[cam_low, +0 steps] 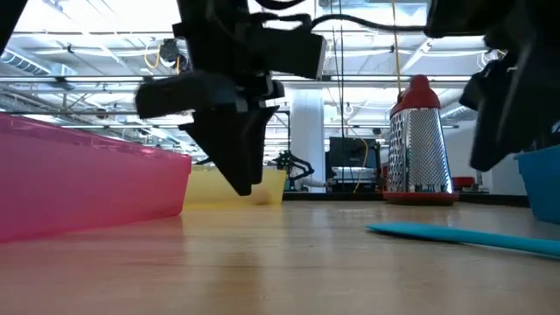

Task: Pick & Place Kitchen Items
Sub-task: Put the blue spatula into the blue bin

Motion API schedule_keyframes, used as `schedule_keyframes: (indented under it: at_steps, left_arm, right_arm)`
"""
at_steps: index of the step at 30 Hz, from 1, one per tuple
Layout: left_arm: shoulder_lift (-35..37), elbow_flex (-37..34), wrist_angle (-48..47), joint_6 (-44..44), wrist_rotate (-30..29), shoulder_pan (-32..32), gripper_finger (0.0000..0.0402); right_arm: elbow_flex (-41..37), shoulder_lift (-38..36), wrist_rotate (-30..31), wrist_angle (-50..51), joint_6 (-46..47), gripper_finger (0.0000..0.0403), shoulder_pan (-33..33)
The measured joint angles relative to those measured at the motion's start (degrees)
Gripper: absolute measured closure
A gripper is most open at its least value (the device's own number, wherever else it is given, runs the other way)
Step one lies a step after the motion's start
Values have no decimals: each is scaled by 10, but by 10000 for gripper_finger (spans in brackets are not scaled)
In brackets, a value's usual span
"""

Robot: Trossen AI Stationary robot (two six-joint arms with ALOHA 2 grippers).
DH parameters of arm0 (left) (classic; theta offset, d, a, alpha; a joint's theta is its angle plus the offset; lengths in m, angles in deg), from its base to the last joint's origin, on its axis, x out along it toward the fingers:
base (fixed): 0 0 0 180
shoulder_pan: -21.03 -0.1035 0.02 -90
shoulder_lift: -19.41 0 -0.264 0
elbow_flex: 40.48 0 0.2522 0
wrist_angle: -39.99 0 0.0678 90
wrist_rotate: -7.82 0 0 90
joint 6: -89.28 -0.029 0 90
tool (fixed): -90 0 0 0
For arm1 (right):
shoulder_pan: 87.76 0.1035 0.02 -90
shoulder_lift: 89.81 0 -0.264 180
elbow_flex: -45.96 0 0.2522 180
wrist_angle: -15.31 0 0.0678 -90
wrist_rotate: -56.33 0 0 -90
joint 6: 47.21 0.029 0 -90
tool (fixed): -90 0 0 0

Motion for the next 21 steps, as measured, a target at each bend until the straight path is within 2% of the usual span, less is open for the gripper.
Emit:
schedule_keyframes:
  at_steps: [9,16,21]
  left_arm:
    - [0,0,-8,-8,-4,37,261]
    - [0,0,-11,-8,-28,38,261]
    - [1,0,-10,11,-29,30,261]
  right_arm:
    - [1,2,4,-46,15,206,0]
    - [3,66,-40,-72,48,206,14]
    - [6,99,-40,-71,58,207,11]
